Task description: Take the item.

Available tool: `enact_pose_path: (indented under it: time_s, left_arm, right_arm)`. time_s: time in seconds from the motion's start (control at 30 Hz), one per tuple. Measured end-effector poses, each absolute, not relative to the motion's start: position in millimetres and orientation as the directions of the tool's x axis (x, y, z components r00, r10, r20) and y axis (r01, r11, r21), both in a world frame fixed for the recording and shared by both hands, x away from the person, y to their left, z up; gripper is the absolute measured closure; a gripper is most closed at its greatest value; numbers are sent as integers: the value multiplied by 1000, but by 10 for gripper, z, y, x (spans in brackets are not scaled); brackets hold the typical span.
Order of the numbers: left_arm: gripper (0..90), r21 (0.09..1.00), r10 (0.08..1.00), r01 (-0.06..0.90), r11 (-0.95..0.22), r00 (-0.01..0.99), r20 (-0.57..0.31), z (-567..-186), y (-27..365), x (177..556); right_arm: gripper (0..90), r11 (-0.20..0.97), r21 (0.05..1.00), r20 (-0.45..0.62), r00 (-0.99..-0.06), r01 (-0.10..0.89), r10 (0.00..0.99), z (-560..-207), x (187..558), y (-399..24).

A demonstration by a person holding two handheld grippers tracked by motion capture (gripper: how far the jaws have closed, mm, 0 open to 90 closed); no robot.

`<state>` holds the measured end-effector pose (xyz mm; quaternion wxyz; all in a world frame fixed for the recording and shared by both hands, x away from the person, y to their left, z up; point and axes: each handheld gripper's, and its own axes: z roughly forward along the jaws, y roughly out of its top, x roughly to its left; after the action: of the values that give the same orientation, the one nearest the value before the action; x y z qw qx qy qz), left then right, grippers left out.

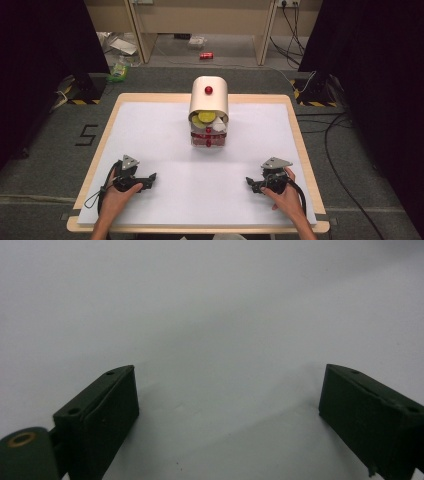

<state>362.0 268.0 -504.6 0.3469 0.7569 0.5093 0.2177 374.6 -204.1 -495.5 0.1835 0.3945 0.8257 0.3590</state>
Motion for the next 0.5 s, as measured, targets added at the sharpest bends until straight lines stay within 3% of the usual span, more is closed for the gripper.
enact_pose_path:
  time_s: [0.17, 0.5]
  left_arm:
    - [84, 747, 922, 620, -240, 386, -24, -5046, 2680, 3621]
    - [84, 747, 922, 620, -240, 386, -24, -5046, 2680, 3621]
  right_arm:
    - [157, 417, 790, -52, -627, 450, 777, -4829, 3729, -1969]
    - [172, 399, 821, -55, -638, 409, 768, -4637, 3732, -1839]
